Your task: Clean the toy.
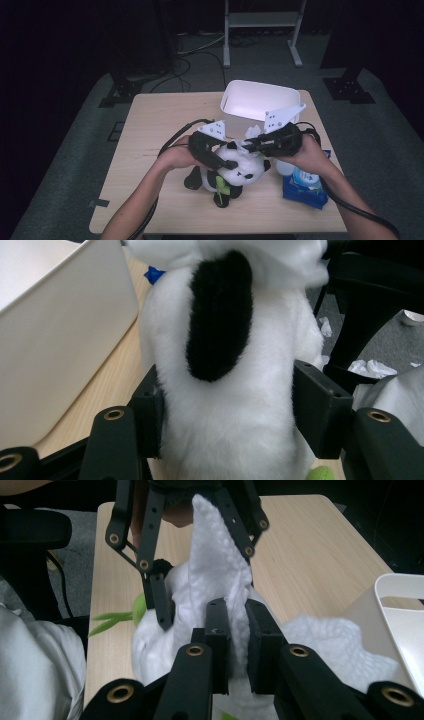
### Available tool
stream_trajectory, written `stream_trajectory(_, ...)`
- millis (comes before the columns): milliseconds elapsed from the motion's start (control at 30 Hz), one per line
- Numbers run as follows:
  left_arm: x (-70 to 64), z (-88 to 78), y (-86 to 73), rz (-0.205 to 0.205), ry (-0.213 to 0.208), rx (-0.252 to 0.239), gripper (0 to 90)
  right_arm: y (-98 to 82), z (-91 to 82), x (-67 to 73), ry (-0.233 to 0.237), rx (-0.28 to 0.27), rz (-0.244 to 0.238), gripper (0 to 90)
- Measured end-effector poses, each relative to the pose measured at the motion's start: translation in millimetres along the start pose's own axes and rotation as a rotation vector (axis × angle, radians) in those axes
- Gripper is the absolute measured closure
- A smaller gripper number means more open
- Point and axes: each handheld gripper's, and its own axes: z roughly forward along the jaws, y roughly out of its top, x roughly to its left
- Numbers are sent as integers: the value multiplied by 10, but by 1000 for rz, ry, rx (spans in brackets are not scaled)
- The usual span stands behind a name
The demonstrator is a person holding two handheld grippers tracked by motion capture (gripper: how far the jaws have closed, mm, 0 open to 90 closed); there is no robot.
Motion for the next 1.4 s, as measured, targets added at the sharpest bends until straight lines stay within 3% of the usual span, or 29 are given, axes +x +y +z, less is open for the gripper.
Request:
stream_trajectory(167,7,-159,-122,-27,8,-6,390,-106,-48,-43,0,-11,38,808)
stream_trajectory(333,-4,-225,-190,-39,3,9,360,-63,98,-6,22,6,18,810)
stream_trajectory(467,-14,-293,-218,-42,4,48,271,15,211,24,43,6,8,814)
stream_trajectory(500,-20,-311,-218,-48,12,67,207,60,242,43,46,12,-3,814)
stream_trajectory(600,-18,-326,-215,-43,17,91,170,106,284,52,48,19,-26,815)
stream_trajectory(633,-18,-332,-211,-48,20,101,112,152,323,75,57,23,-31,815)
stream_trajectory(1100,-66,-458,-174,-13,19,173,63,370,500,164,82,40,-85,816)
stream_trajectory(1400,-114,-387,-78,32,21,229,18,451,594,227,97,46,-107,816)
